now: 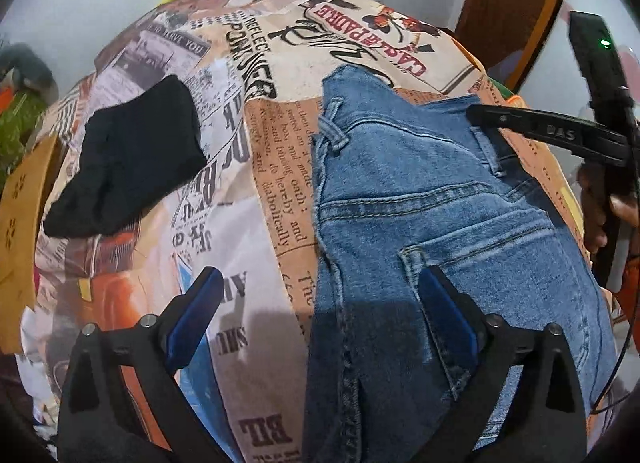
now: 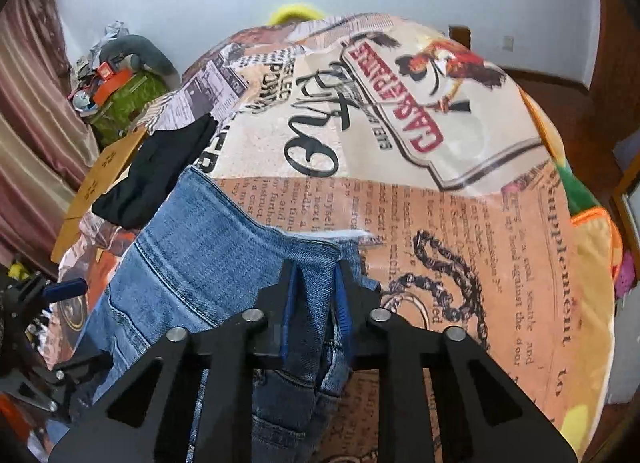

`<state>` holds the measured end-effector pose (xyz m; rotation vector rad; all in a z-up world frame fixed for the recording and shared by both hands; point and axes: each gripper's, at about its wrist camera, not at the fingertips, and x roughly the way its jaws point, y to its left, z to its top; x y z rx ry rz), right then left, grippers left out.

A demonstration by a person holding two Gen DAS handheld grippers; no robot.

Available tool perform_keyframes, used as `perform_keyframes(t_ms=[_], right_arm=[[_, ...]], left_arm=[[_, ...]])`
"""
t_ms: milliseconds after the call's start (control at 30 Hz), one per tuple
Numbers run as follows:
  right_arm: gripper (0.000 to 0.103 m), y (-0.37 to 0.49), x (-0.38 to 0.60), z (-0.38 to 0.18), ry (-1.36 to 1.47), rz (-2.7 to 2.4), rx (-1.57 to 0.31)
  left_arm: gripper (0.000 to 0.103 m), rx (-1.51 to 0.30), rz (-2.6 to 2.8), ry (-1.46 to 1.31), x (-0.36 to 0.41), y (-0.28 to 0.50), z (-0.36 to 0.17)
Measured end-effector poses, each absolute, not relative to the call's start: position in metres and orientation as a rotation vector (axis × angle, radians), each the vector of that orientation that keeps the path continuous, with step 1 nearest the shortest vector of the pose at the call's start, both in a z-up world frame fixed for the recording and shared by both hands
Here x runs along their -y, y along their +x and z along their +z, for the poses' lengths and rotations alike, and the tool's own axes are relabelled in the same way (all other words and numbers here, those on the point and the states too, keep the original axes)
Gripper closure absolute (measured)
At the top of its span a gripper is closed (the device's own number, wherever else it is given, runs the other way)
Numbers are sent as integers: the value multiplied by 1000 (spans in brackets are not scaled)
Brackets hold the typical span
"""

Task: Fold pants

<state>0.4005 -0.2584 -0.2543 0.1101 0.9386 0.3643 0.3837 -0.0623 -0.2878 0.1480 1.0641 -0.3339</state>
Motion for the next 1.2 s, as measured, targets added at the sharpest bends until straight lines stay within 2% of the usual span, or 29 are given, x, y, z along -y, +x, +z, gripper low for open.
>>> perform_keyframes(t_ms=[200, 400, 667, 800, 867, 933, 1000, 1200], right_arm=[[95, 403, 252, -232, 24, 353, -882], [95, 414, 245, -275, -33, 295, -989], [90, 396, 243, -228, -90, 249, -972], [58, 372, 247, -199, -95, 252, -915], [48, 361, 246, -188, -101, 254, -884], [29, 351, 244, -180, -101, 250, -867], [17, 340, 244, -175, -84, 248, -848], [16, 318, 243, -197, -13, 278, -923]], left_arm=[[1, -1039, -317, 135, 60, 377, -291], [1, -1045, -313, 105, 56, 378, -296], [2, -1024, -276, 145, 55, 376, -279], [2, -966, -271, 152, 51, 374, -252], [2, -941, -289, 155, 49, 374, -237], [2, -933, -317, 163, 49, 375, -228], [2, -934, -344, 174, 50, 378, -222], [2, -1032, -418, 180, 55, 388, -241]])
